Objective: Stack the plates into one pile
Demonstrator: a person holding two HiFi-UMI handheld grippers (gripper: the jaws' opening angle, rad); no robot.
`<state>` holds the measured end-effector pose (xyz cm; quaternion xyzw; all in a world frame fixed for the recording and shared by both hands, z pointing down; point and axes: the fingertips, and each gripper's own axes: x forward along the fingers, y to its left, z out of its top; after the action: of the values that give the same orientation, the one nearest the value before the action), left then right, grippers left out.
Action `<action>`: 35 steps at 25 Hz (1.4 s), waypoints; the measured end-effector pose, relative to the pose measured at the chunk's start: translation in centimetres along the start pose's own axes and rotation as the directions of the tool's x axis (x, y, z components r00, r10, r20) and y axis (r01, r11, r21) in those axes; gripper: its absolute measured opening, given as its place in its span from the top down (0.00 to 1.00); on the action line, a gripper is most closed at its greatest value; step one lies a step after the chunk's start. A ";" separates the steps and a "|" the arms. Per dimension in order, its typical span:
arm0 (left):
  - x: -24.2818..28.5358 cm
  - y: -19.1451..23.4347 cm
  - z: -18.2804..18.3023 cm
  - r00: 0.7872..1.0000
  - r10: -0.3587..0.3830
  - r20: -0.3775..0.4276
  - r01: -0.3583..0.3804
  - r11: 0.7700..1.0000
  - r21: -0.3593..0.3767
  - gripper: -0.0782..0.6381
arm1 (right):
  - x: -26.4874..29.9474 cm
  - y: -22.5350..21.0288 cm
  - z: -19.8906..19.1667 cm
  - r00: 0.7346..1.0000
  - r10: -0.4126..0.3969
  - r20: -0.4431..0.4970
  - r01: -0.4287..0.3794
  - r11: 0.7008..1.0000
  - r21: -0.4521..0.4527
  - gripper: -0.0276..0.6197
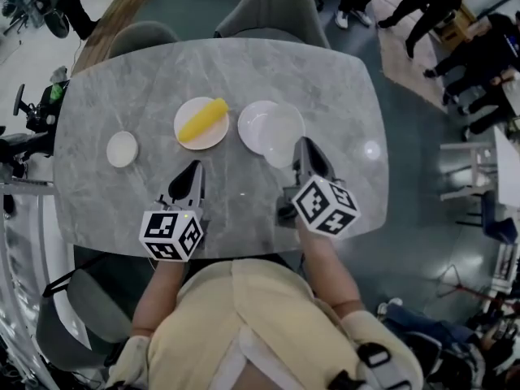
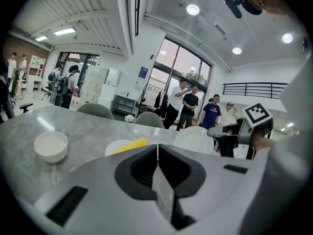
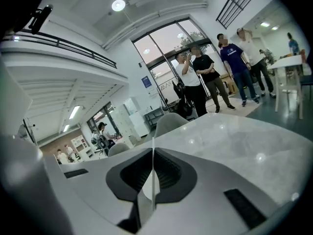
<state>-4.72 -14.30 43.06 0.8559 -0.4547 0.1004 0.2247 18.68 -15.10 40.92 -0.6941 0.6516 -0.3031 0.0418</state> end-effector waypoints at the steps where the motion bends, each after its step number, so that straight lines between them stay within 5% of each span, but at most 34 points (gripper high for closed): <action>1: -0.2 0.4 0.0 1.000 0.009 0.003 -0.009 1.000 -0.002 0.89 | 0.7 0.6 -0.3 1.000 0.013 -0.007 -0.013 1.000 0.006 0.94; 15: -1.2 2.0 -0.7 0.997 0.074 -0.007 -0.074 0.997 -0.016 0.88 | 5.7 1.5 -2.0 1.000 0.013 -0.011 -0.011 0.982 0.189 0.94; 35: -1.3 2.9 -1.1 0.995 0.097 -0.029 -0.098 0.995 -0.027 0.88 | 6.5 -6.3 -6.3 0.966 -0.246 -0.079 0.255 0.955 0.150 0.93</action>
<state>-7.84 -14.22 44.42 0.8280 -0.4942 0.1164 0.2378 21.00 -18.12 51.28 -0.7561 0.5331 -0.3776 0.0390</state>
